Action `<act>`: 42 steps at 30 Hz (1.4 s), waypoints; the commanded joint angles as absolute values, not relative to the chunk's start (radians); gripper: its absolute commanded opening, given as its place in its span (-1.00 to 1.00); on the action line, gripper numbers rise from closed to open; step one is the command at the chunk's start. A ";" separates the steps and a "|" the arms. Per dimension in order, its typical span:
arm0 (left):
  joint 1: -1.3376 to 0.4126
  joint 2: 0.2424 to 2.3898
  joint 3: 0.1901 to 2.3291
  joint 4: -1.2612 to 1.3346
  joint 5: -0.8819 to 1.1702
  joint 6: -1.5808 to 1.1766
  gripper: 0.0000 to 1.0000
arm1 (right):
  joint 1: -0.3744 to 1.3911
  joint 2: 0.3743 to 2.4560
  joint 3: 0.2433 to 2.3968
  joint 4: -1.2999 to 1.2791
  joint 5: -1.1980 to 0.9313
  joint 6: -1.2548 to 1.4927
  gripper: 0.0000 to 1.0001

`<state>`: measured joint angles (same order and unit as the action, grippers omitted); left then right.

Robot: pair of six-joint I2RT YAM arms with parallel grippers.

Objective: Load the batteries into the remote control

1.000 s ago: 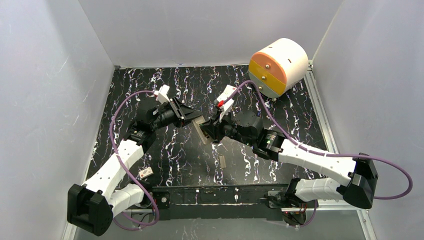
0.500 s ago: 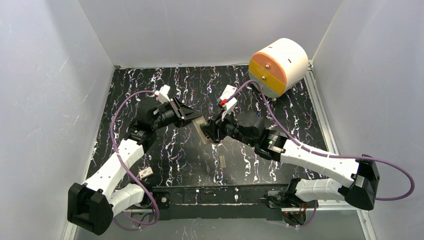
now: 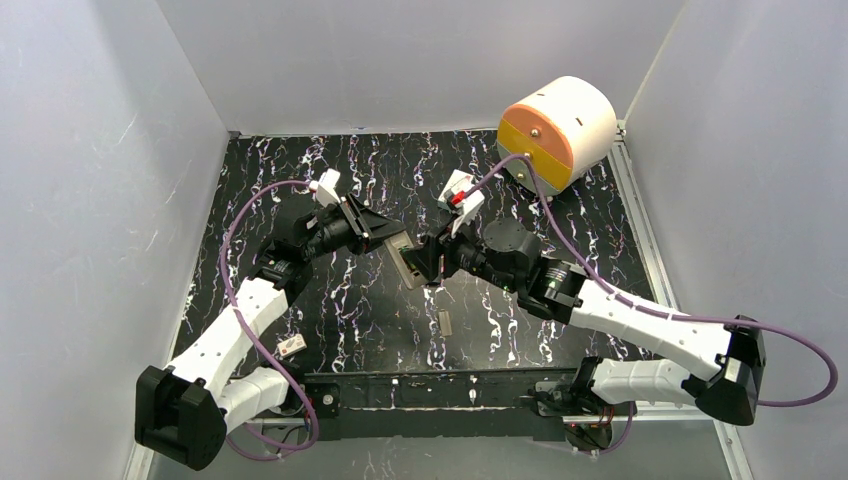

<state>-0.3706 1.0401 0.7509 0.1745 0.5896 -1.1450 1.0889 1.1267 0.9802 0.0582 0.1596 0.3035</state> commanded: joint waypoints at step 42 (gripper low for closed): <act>-0.376 1.043 0.805 0.179 0.605 -1.107 -1.00 | 1.089 1.123 0.996 0.036 0.139 0.285 0.32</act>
